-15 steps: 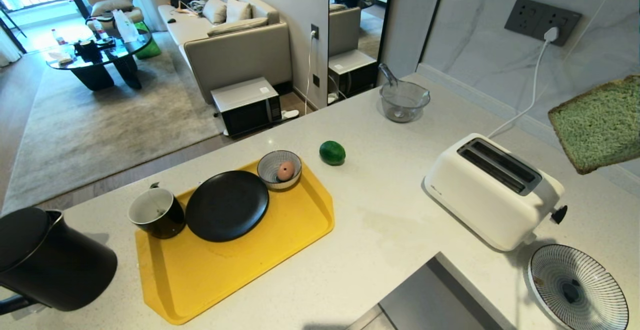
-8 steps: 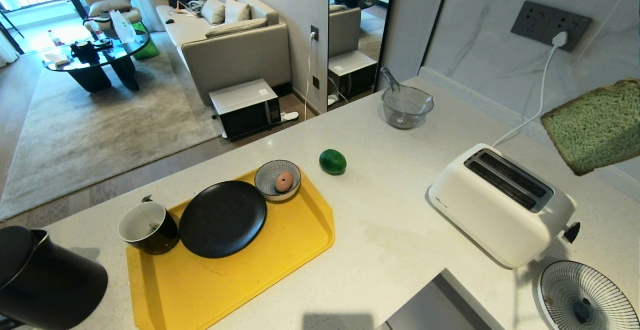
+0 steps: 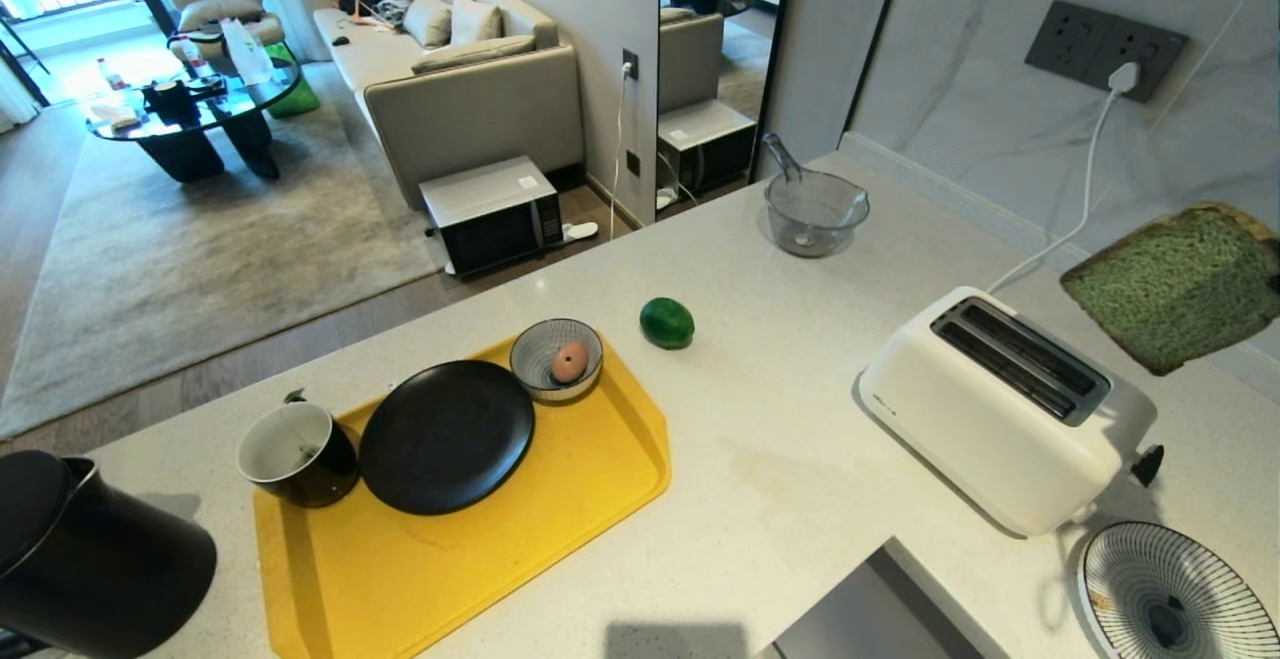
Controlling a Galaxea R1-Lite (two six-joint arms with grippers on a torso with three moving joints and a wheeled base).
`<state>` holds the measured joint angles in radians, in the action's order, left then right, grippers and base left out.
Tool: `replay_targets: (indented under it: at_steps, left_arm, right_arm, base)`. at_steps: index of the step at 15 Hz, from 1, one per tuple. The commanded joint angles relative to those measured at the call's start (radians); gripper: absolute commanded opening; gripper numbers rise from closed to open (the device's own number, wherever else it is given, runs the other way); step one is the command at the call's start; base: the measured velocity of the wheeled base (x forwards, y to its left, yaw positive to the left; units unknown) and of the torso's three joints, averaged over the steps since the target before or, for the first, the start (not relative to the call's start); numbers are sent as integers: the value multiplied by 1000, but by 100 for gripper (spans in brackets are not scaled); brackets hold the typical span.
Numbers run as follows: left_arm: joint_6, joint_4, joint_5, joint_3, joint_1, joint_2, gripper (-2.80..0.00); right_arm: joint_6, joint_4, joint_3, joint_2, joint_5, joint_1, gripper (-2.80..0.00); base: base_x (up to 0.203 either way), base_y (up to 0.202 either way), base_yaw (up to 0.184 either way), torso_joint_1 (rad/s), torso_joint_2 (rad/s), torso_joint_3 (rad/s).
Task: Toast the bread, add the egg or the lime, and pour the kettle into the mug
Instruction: Put the bread slices in the toaster
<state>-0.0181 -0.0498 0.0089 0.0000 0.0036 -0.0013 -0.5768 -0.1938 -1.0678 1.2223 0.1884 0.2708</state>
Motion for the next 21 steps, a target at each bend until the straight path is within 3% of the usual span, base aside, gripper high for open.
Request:
replay_targets:
  at_steps: [1, 4, 13, 21]
  left_arm:
    - [0, -1, 0, 15, 0, -2, -280]
    - [0, -1, 0, 15, 1, -2, -280]
    - [0, -1, 0, 15, 1, -2, -280]
    - [0, -1, 0, 15, 0, -2, -280]
  right_arm:
    - [-8, 6, -23, 105, 68, 8, -280]
    - [-46, 8, -50, 185, 160, 7, -280]
    - [-72, 8, -116, 294, 172, 37, -280]
    - [-183, 7, -152, 352, 187, 60, -280]
  base:
    - [0, 0, 0, 0, 0, 0]
    - [0, 0, 0, 0, 0, 0]
    - [0, 0, 0, 0, 0, 0]
    - [0, 0, 0, 0, 0, 0]
